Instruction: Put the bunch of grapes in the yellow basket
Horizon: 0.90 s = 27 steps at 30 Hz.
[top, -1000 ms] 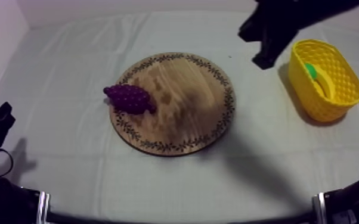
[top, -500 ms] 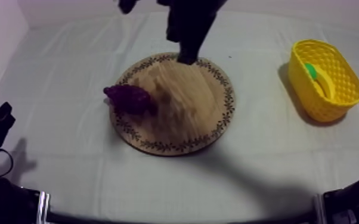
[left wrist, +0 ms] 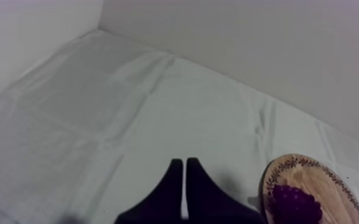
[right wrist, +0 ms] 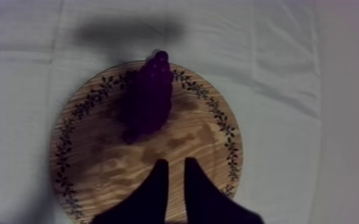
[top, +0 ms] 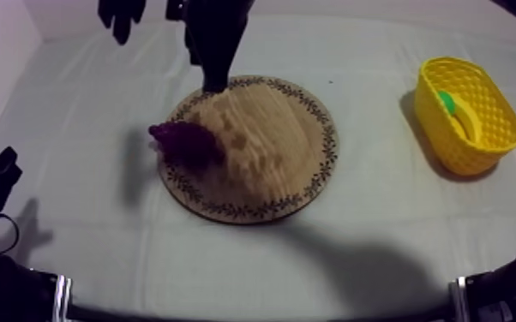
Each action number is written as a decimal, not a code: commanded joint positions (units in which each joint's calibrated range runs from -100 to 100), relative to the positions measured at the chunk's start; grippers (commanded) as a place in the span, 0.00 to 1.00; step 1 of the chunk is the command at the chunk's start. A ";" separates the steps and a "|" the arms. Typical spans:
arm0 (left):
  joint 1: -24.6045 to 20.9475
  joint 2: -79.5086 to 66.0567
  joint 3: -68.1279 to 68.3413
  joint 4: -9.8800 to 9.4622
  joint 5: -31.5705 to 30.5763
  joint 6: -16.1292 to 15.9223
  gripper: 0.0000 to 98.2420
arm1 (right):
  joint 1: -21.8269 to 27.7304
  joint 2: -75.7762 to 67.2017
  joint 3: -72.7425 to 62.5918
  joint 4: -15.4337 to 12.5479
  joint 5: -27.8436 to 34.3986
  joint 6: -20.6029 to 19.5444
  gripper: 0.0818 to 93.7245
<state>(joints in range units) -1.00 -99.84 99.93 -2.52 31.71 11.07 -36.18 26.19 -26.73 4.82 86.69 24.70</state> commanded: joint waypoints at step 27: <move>0.02 0.02 -0.04 0.01 -0.02 -0.01 0.00 | -1.27 13.27 -7.13 1.39 2.55 -3.10 0.69</move>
<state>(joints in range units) -1.00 -99.84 99.93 -2.52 31.68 11.07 -37.48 38.37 -33.71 6.41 89.48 21.67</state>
